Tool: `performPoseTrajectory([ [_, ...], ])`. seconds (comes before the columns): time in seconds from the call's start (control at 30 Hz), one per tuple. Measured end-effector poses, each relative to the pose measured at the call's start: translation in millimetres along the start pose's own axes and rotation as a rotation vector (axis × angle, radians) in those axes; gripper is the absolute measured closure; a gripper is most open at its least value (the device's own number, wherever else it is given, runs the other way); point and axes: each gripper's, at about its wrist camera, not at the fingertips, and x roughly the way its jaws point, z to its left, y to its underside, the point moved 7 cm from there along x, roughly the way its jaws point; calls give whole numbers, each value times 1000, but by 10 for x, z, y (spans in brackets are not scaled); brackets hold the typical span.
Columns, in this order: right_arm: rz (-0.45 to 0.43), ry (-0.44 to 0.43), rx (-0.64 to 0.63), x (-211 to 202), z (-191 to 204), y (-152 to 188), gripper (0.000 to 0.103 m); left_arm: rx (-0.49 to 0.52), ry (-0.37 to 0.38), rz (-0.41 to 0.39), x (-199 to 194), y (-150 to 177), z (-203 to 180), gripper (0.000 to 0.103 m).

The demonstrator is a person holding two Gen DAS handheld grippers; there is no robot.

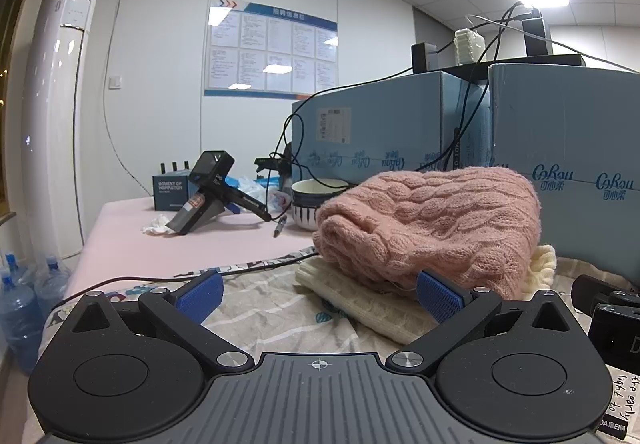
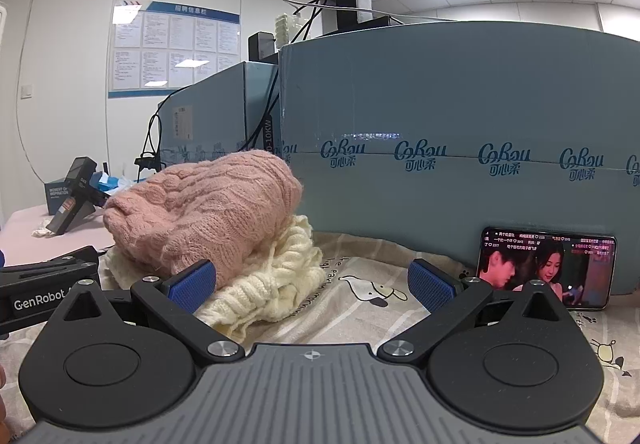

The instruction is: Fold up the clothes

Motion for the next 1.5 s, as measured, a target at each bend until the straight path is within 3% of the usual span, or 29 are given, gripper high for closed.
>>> performPoseTrajectory([
  [0.27,-61,19,0,-100,4,-42,0,4,-10,-12,-37,-27,-12,0],
  [0.8,-117,159,-67,-209,27,-58,0,35,-23,-149,-298,-77,-35,0],
  [1.5,-63,81,-34,-158,21,-21,0,-3,2,-134,-270,-65,6,0],
])
